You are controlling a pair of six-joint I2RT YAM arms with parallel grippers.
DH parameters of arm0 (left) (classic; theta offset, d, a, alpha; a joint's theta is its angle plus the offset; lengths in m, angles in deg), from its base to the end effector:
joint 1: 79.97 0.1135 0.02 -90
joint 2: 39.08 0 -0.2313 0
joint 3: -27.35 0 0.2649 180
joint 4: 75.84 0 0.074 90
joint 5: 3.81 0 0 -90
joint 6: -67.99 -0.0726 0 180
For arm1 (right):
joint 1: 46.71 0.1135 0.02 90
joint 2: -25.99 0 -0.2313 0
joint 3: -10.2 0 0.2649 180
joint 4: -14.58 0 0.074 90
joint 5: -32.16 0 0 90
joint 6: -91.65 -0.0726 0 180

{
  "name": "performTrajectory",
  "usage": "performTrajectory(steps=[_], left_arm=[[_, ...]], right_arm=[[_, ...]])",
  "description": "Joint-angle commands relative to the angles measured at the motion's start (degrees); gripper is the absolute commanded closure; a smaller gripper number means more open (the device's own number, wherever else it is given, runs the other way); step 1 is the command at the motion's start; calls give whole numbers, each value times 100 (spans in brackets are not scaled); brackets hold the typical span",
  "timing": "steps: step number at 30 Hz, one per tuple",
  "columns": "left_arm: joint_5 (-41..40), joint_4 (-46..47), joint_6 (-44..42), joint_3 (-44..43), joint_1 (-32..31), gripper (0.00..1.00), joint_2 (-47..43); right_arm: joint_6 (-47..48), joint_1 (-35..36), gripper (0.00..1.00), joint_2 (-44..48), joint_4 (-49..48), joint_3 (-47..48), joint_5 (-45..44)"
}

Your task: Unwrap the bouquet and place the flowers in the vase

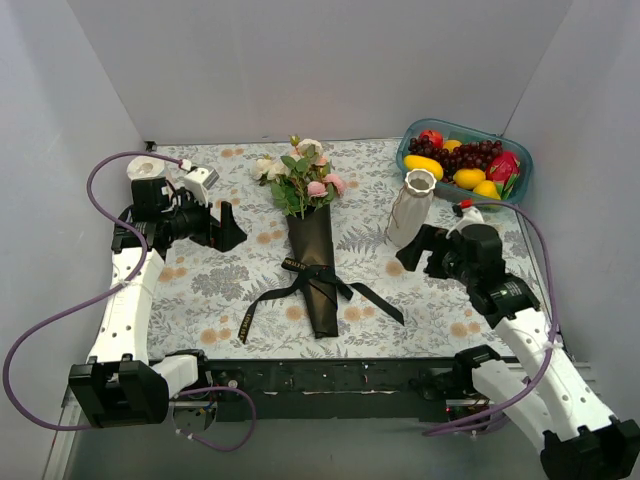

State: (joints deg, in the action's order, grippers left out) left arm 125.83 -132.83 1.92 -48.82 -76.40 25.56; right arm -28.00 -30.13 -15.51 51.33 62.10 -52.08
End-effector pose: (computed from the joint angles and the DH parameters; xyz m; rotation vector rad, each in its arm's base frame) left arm 0.2740 -0.0293 0.2829 -0.2185 2.3311 -0.9893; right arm 0.2264 0.0750 0.2497 0.1723 2.0756 0.6035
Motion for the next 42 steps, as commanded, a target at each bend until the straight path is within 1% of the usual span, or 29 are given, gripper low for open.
performTrajectory(steps=[1, 2, 3, 5, 6, 9, 10, 14, 17, 21, 26, 29, 33, 38, 39, 42], left_arm=[[421, -241, -291, -74, -32, 3, -119], [457, -329, -344, -91, -50, 3, -84], [501, -365, -379, -92, -137, 3, -49], [466, -435, -494, -74, -260, 5, 91], [396, -444, -529, -48, -496, 5, 136], [317, -453, -687, 92, -822, 5, 321], [317, -435, -722, 145, -893, 5, 338], [141, -173, -863, 426, -1376, 4, 514], [132, -6, -986, 611, -1640, 2, 734], [62, 224, -1082, 778, -1912, 2, 1093], [-157, 654, -1127, 980, -2290, 2, 1244], [-220, 804, -1144, 1059, -2527, 2, 1393], [-543, 1102, -1162, 1253, -2853, 2, 1551], [-896, 1410, -1276, 1446, -3047, 12, 1745], [-949, 1454, -1285, 1525, -3056, 17, 1727], [-1046, 1595, -1294, 1631, -3099, 23, 1701]], right_arm=[[152, 1275, 2, -305, -265, 163, -1321], [292, 1478, 2, -420, -361, 127, -1454], [380, 1897, 2, -699, -397, 110, -1777], [608, 2295, 2, -1069, -424, 75, -2112], [775, 2550, 2, -1437, -441, 57, -2375], [1223, 2832, 2, -1931, -660, -48, -2439], [1303, 2877, 2, -1967, -739, -110, -2491], [1646, 2895, 13, -2038, -1328, -444, -2308], [1804, 2895, 16, -2204, -1539, -479, -2124], [1971, 2895, 16, -2582, -1847, -462, -1904], [2086, 2895, 14, -3004, -2041, -356, -1763], [2103, 2895, 12, -3101, -2067, -347, -1727], [2007, 2895, 12, -2970, -2076, -400, -1684], [1893, 2895, 12, -2549, -2181, -611, -1508], [1901, 2895, 12, -2513, -2173, -637, -1473], [1919, 2895, 12, -2434, -2138, -655, -1472]])
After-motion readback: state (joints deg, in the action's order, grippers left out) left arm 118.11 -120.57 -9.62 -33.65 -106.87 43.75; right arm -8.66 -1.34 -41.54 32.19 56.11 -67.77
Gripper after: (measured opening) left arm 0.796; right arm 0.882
